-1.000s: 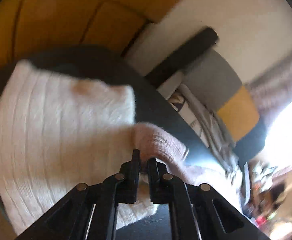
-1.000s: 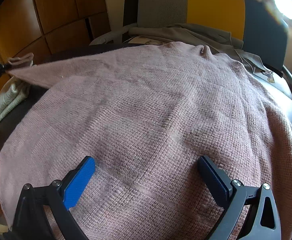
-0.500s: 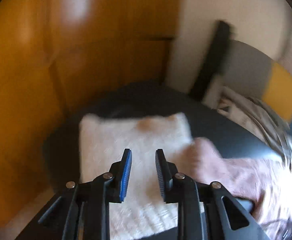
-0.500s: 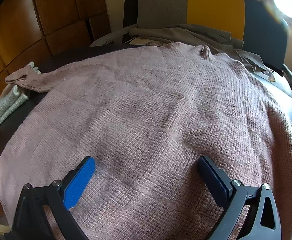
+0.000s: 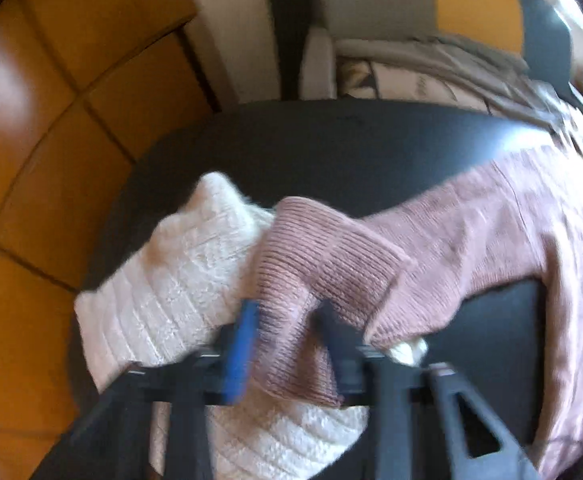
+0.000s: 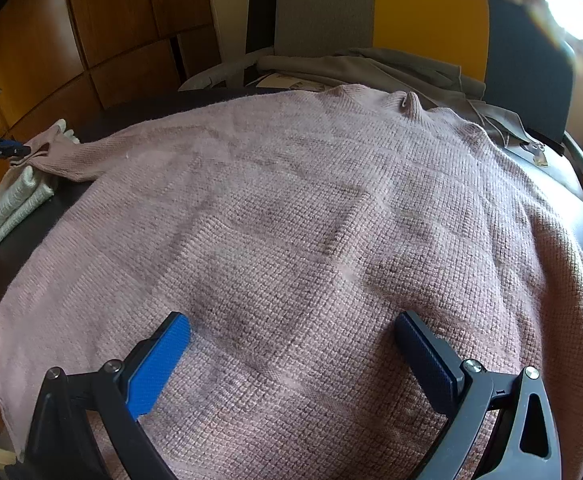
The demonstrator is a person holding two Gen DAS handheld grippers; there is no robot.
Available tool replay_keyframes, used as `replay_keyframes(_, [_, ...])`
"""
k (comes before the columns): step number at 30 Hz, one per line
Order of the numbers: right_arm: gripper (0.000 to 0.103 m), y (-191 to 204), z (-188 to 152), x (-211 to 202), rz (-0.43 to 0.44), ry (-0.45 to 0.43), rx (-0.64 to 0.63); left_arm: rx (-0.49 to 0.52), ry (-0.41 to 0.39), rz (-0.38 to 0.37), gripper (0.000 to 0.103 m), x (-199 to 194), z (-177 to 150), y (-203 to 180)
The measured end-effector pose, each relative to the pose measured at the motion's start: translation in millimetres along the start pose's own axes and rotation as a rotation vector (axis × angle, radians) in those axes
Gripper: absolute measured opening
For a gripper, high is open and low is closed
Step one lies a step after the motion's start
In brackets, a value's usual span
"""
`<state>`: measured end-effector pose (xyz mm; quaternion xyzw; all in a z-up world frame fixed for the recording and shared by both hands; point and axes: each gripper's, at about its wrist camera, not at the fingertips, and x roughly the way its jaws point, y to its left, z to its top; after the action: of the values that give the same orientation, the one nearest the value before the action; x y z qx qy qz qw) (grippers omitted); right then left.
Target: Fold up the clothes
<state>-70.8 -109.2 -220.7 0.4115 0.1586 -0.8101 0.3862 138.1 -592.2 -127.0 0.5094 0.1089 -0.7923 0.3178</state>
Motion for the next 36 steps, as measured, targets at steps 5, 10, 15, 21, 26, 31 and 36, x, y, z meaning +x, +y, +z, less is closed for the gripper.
replay_keyframes(5, [0.103, 0, 0, 0, -0.002, 0.000, -0.001, -0.315, -0.138, -0.206, 0.006, -20, -22, 43])
replay_keyframes(10, [0.103, -1, -1, 0, -0.004, 0.000, -0.003, -0.521, -0.163, -0.250, 0.006, -23, -45, 81])
replay_keyframes(15, [0.103, -2, -2, -1, -0.004, -0.001, -0.004, -0.814, 0.004, -0.354, 0.018, 14, -75, 113])
replay_keyframes(21, [0.103, -4, -4, -3, -0.002, -0.002, -0.003, -0.546, -0.181, -0.254, 0.020, -54, -73, 57])
replay_keyframes(26, [0.103, -7, -6, -6, -0.003, -0.003, -0.003, -0.129, -0.275, -0.419, 0.022, -88, -52, -82])
replay_keyframes(31, [0.103, -9, -8, -8, -0.003, -0.002, -0.003, 0.100, -0.167, -0.568, 0.022, -56, -44, -219])
replay_keyframes(36, [0.103, -8, -11, -10, -0.004, 0.036, -0.086, 0.126, -0.073, -0.454, 0.022, -12, -31, -254])
